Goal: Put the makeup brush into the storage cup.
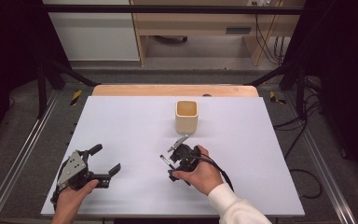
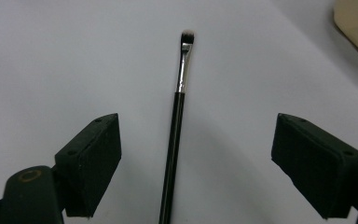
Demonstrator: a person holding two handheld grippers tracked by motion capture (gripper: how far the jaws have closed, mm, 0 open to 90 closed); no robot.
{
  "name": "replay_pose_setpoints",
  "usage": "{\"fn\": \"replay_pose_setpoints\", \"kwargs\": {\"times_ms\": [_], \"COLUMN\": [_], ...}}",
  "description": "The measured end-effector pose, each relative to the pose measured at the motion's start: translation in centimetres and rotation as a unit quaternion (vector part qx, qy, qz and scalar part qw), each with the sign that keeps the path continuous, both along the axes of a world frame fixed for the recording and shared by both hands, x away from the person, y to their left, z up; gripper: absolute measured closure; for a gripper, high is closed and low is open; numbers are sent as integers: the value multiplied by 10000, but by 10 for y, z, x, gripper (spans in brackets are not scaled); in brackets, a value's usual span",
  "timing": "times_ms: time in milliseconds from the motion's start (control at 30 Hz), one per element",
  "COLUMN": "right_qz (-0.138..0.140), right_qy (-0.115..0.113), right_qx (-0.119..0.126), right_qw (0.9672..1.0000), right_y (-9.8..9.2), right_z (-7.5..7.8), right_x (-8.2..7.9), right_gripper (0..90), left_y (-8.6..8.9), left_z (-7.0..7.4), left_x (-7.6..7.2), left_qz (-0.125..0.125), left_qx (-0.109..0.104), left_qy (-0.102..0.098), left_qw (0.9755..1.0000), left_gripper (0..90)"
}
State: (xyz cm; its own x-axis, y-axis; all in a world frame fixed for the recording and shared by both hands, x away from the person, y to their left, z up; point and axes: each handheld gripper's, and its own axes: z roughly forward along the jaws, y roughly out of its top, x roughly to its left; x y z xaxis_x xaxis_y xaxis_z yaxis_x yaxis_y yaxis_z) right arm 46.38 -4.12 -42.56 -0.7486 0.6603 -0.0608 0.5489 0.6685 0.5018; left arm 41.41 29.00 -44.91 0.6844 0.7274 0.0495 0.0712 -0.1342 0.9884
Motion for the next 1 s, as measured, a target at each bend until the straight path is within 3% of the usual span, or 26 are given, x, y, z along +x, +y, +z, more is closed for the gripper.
{"fn": "replay_pose_setpoints", "kwargs": {"times_ms": [733, 1000], "right_qz": [-89, -73], "right_qy": [120, 151], "right_qx": [115, 58], "right_qw": [9998, 9998], "right_y": [6, 9], "right_z": [-15, -17], "right_x": [4, 3], "right_gripper": [202, 303], "left_y": [-1, -2], "left_z": [0, -1], "left_x": [0, 0], "left_qz": [-26, -32], "left_qx": [12, 17], "left_qy": [-2, 0], "left_qw": [10000, 10000], "left_gripper": [4, 5]}}
